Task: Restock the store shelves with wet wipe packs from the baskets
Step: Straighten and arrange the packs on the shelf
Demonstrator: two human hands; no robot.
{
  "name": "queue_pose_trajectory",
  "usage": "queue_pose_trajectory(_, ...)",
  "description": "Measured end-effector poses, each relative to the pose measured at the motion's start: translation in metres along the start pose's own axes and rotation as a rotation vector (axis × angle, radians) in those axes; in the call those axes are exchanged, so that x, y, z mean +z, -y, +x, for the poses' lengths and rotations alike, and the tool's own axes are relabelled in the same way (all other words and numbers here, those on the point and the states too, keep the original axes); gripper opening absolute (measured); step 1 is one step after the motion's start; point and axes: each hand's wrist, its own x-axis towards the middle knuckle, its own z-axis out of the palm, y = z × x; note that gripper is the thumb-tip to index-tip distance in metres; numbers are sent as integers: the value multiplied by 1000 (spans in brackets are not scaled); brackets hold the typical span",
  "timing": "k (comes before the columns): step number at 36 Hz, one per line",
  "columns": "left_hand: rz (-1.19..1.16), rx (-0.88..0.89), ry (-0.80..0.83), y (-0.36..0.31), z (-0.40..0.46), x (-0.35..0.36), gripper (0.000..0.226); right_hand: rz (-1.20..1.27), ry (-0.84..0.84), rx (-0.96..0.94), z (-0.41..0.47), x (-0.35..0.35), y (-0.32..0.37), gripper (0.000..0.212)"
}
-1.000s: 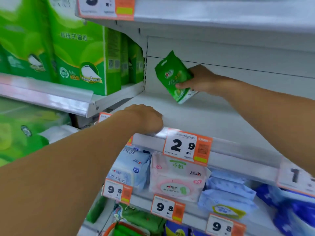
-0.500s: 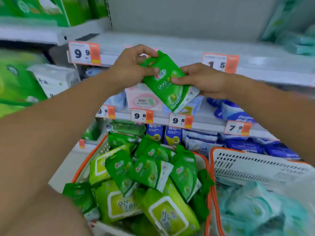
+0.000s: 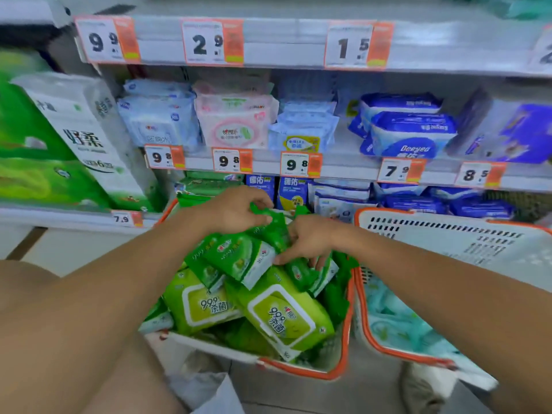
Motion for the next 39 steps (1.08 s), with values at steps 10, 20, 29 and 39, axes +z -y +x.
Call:
queue_pose_trajectory(10,169,-67,306,13,-15,36,19,-39,150,116,0,9,-20,57)
queue_pose_trajectory(20,25,-61,81,16,-2,9,7,110,-28,-16,-5,-29,-28,39)
queue_pose_trajectory(29,-25,-75,39,16,-4,15,6,121,-170,-101,1,-27,-37,26)
queue_pose_trajectory(39,-233,258,-519,-122,70,-101,10,358,-795,-523,-80,-190,2,8)
